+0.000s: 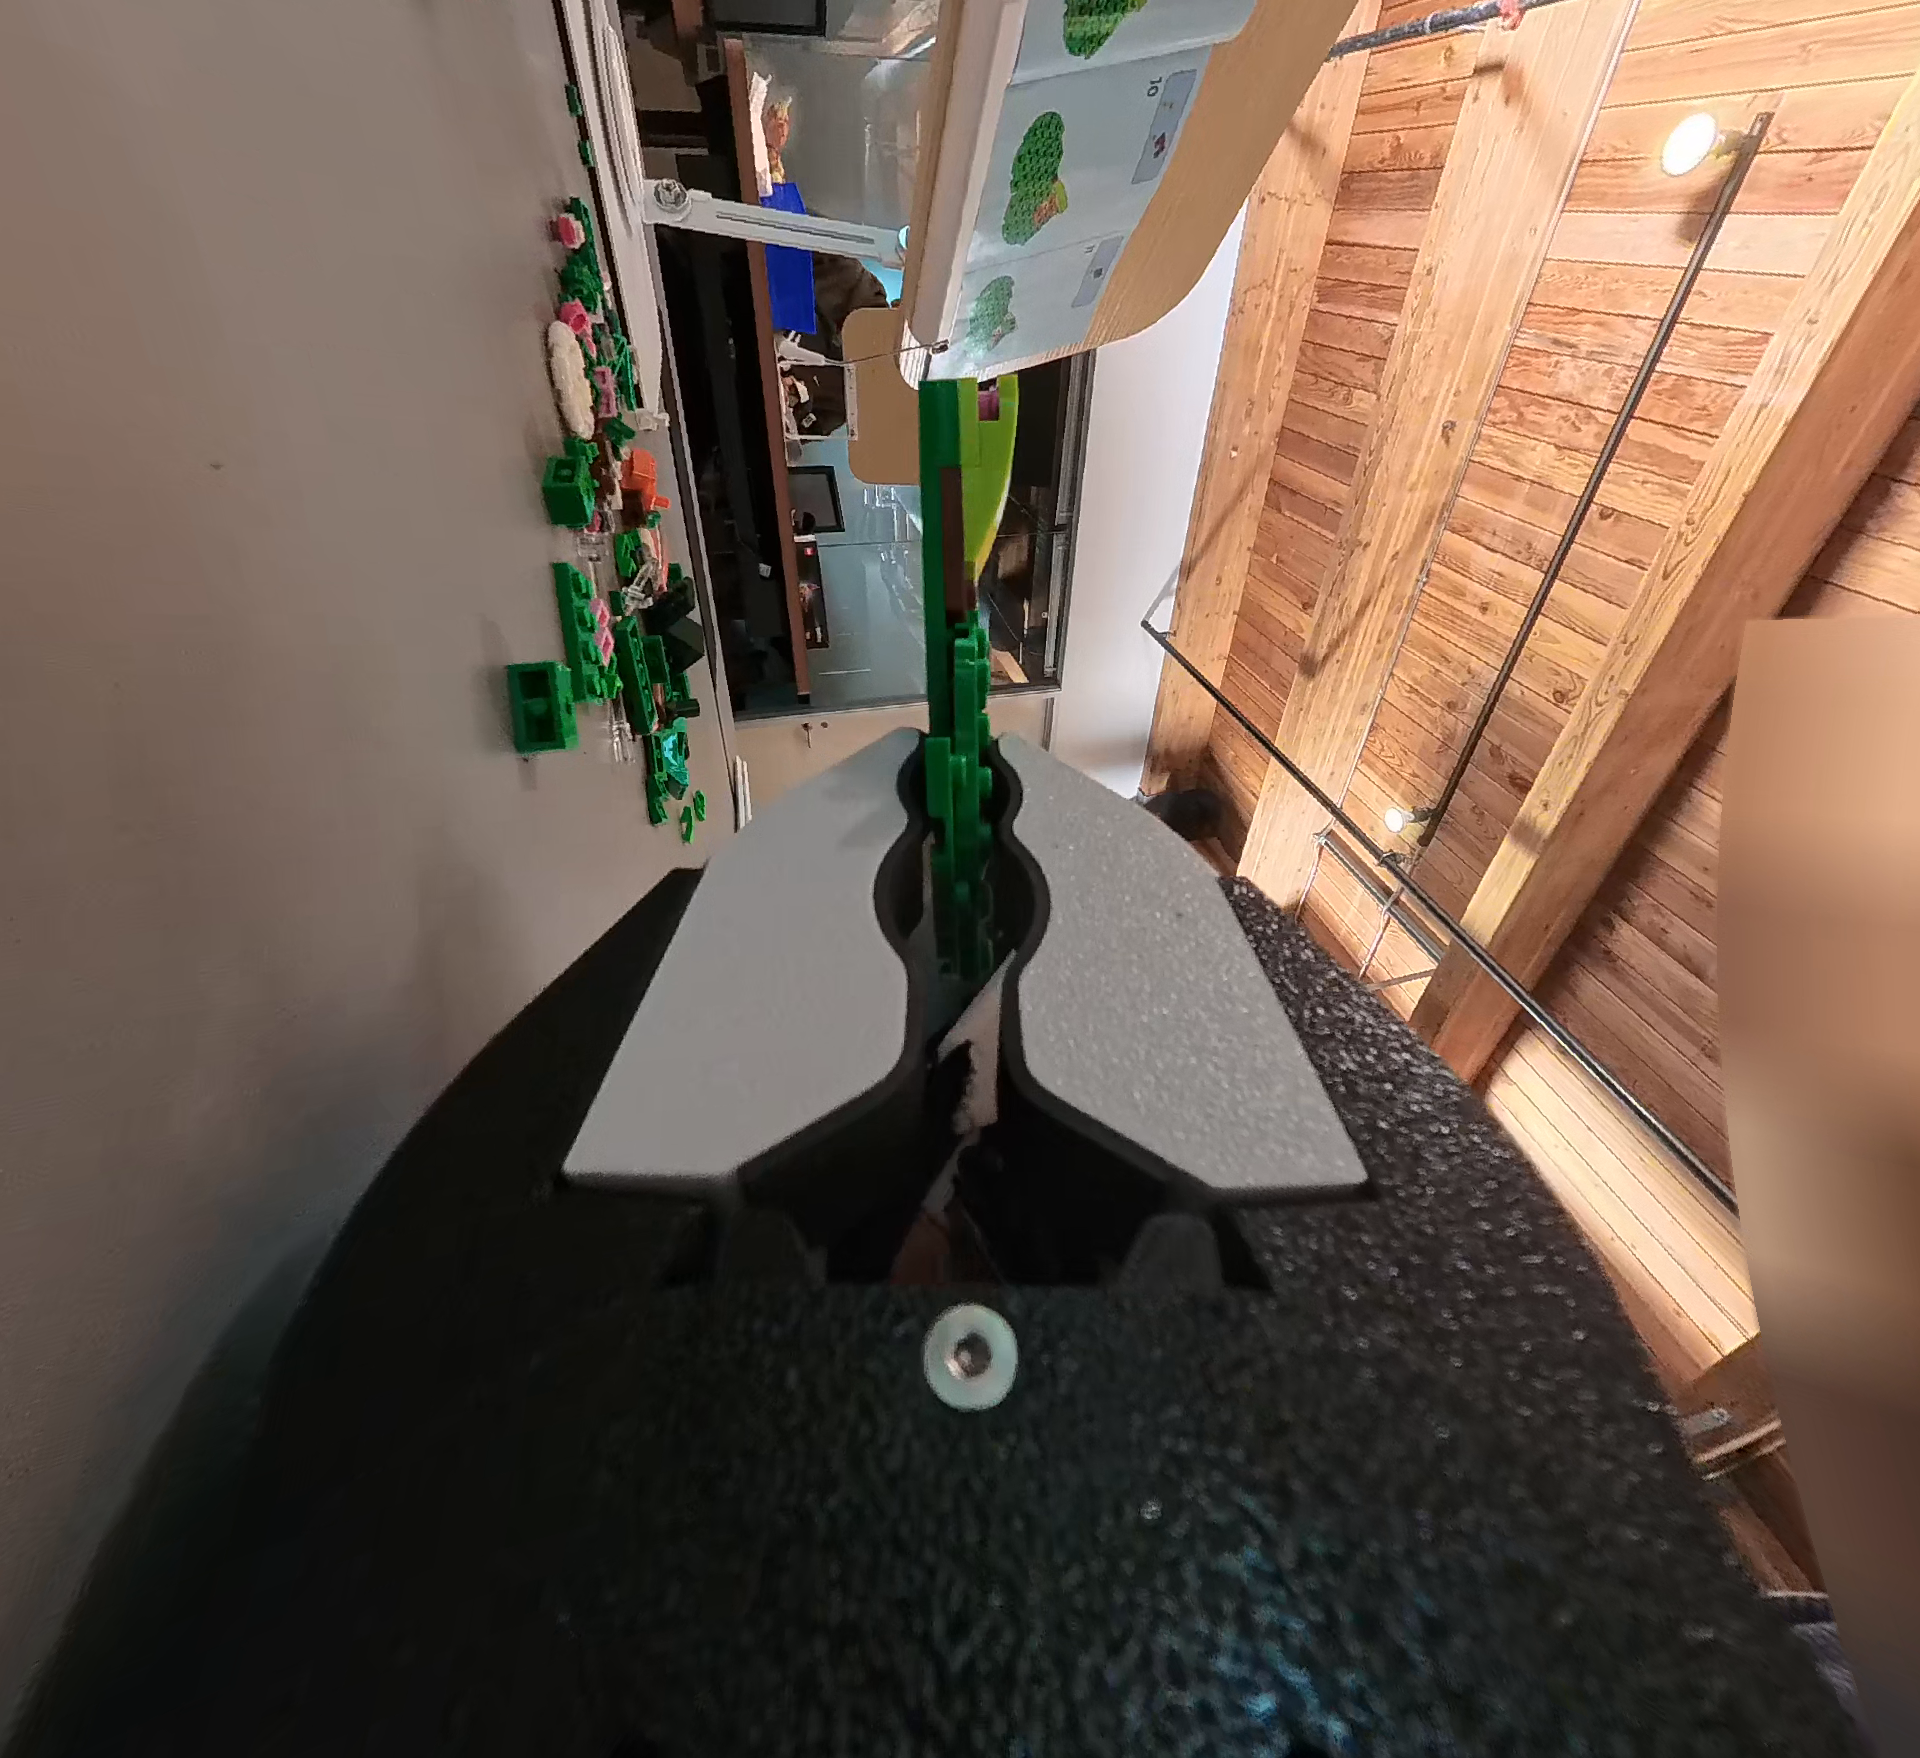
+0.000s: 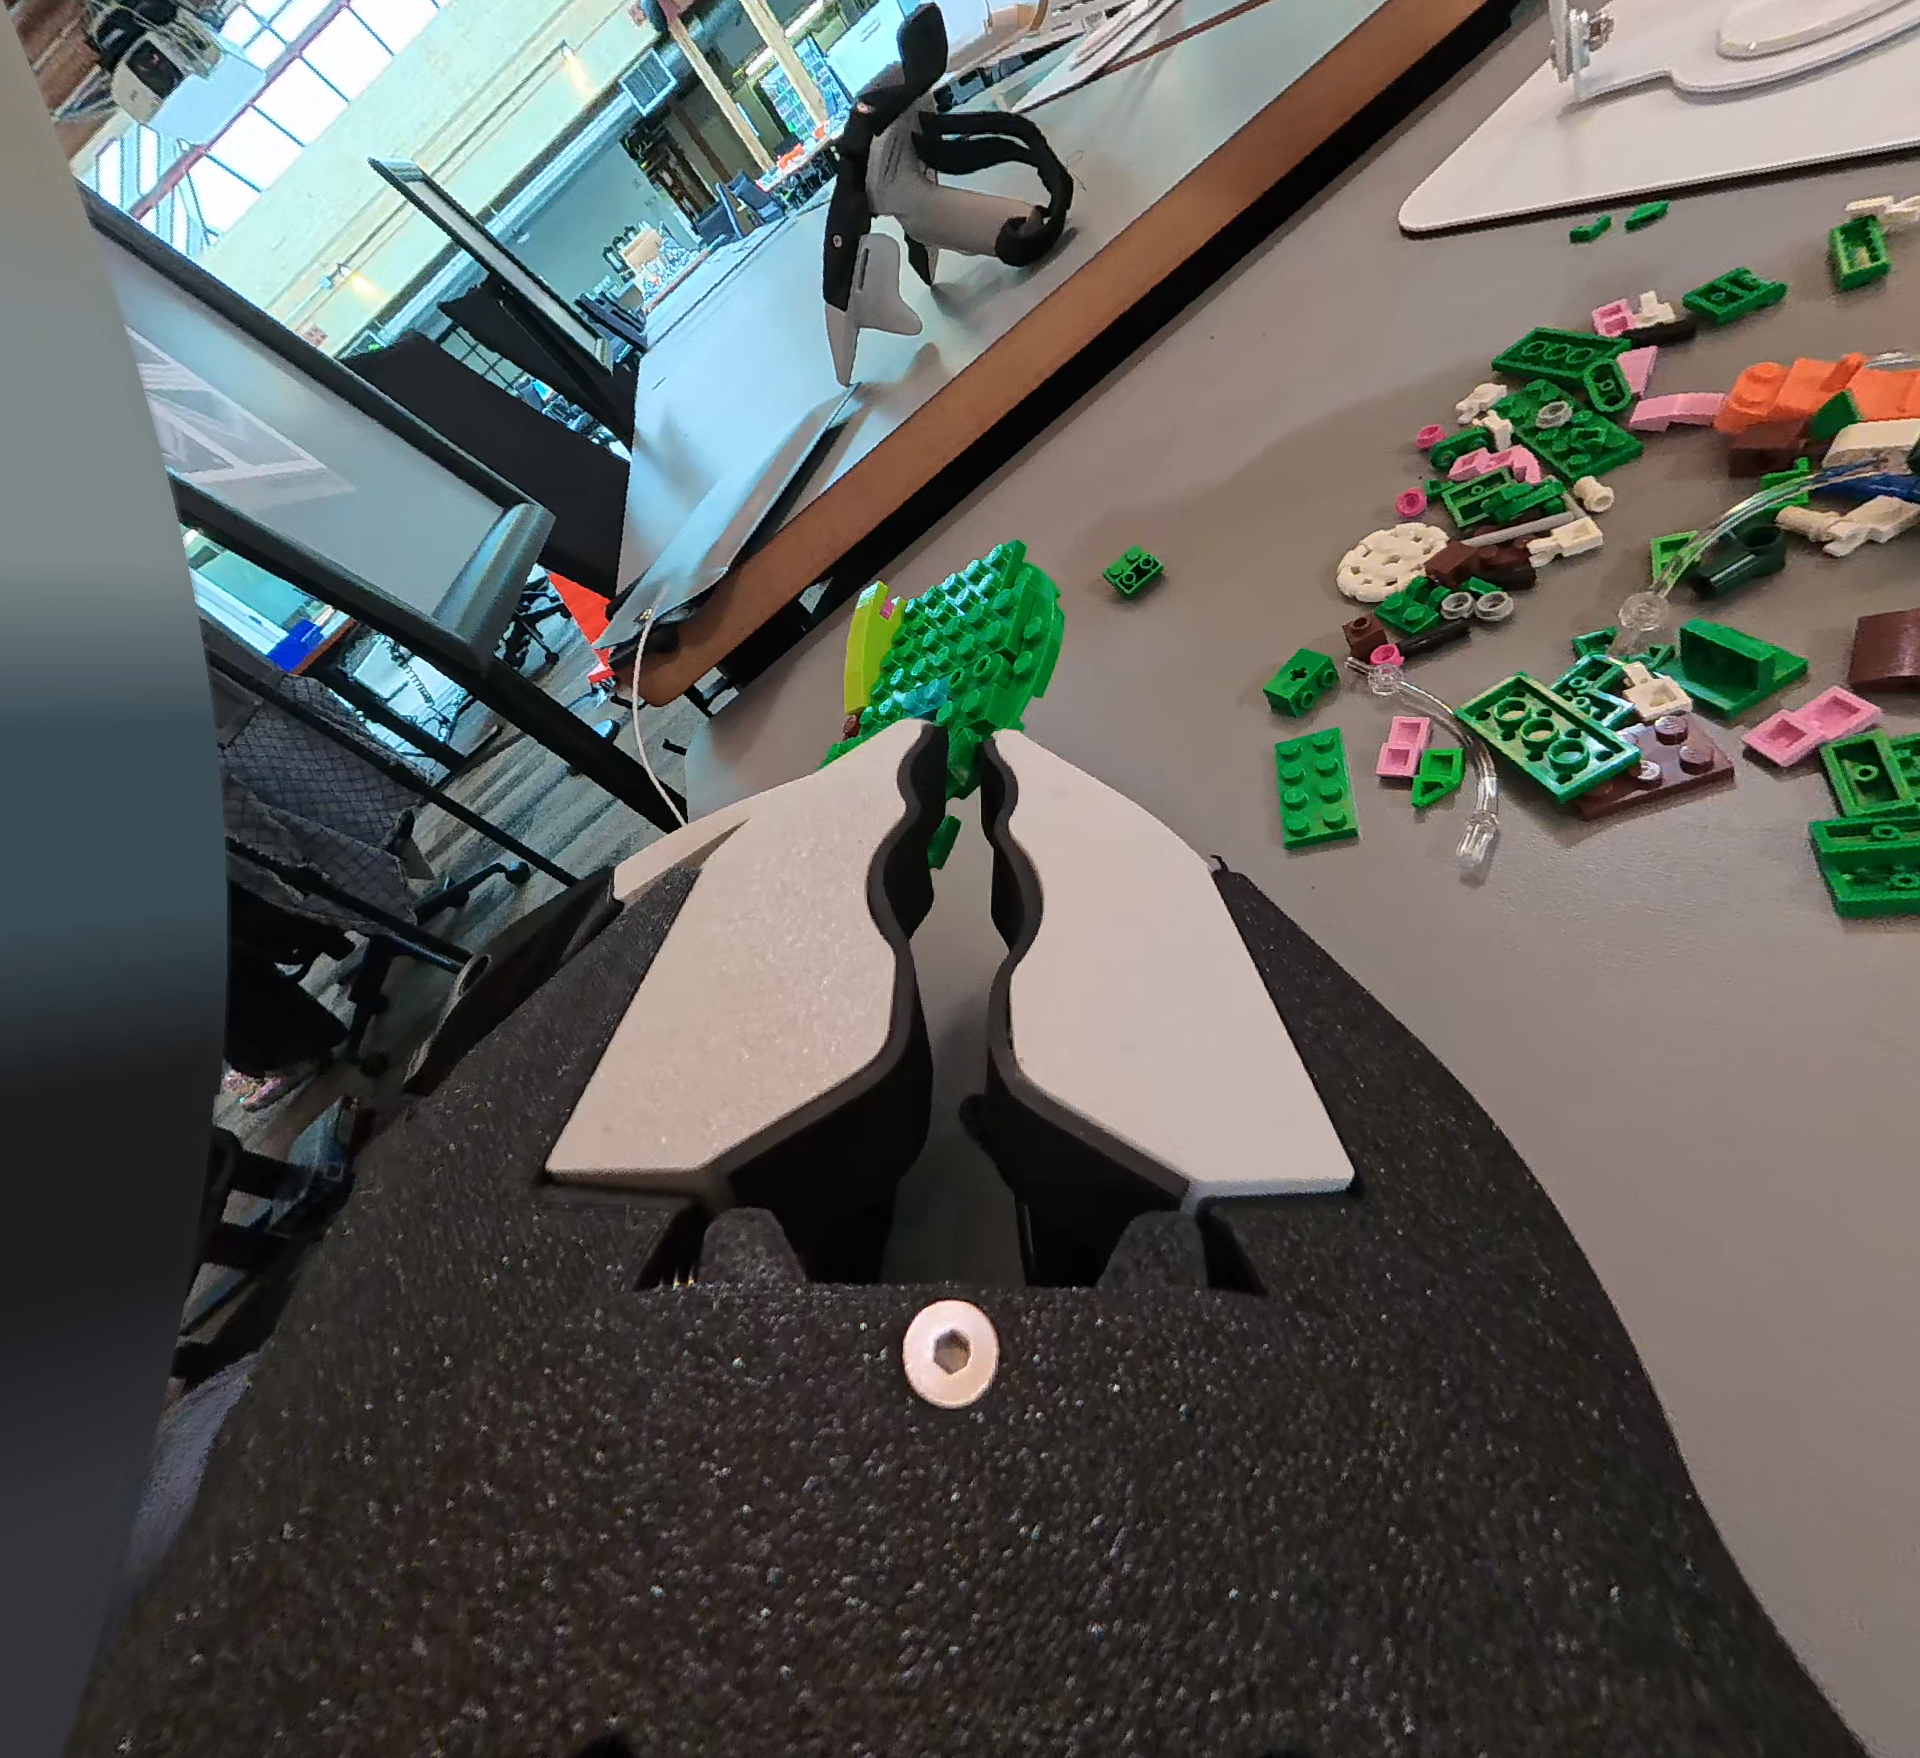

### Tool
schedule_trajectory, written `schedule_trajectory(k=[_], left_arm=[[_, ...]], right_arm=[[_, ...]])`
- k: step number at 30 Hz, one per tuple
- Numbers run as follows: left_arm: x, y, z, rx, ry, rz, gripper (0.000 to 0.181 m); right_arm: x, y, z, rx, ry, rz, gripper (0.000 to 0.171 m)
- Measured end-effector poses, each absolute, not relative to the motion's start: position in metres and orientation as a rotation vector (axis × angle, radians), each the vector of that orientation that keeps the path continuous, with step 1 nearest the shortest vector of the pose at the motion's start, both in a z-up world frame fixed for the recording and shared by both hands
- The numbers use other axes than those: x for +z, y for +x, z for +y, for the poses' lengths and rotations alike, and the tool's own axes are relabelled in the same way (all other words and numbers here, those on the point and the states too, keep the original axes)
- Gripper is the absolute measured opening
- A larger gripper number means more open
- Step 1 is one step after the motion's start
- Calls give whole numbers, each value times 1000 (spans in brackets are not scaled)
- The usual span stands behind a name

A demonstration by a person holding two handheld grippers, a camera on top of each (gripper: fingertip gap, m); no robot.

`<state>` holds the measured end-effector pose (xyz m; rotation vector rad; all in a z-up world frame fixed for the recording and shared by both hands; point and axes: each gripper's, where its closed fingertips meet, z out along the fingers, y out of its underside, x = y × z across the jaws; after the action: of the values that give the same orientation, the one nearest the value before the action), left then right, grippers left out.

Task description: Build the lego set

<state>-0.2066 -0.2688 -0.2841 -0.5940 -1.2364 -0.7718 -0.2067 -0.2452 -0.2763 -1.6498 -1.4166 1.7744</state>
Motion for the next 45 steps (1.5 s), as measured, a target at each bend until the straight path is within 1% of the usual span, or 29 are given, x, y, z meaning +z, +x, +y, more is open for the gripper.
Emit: schedule_trajectory(k=[9,14,17,21,24,27,30,33,34,36,37,38,42,45], left_arm=[[-284,-207,-269,-781,-594,-1236,8],[-282,-215,-278,-679,-667,-1219,8],[-278,-220,-280,-633,-725,-1188,8],[-283,-218,-273,-662,-799,-1172,8],[-289,-218,-269,-682,-826,-1173,8],[-295,-218,-266,-696,-837,-1181,8],[-296,-216,-264,-712,-844,-1175,8],[-296,-215,-263,-709,-857,-1165,8],[-296,-216,-263,-711,-856,-1165,8],[-296,-216,-263,-721,-850,-1166,8],[-296,-216,-264,-725,-847,-1167,8],[-296,-216,-264,-729,-845,-1167,8],[-296,-215,-262,-728,-858,-1154,8],[-296,-215,-262,-727,-858,-1150,8]], right_arm=[[-276,-206,-246,1800,-1663,-1415,4],[-273,-209,-225,1753,-1584,-1471,5],[-280,-207,-212,1669,-1427,-1698,6],[-320,-184,-204,1428,-1270,-2219,8],[-346,-167,-200,1243,-1213,-2441,9],[-353,-165,-199,1119,-1164,-2480,10],[-360,-166,-202,1005,-1113,-2507,16],[-363,-169,-203,918,-1079,-2522,18],[-363,-170,-203,892,-1066,-2531,17],[-364,-170,-204,854,-1034,-2552,8],[-363,-170,-205,837,-1012,-2557,7],[-361,-171,-204,825,-985,-2550,0],[-343,-178,-200,797,-807,-2462,0],[-340,-171,-202,793,-698,-2515,3]])
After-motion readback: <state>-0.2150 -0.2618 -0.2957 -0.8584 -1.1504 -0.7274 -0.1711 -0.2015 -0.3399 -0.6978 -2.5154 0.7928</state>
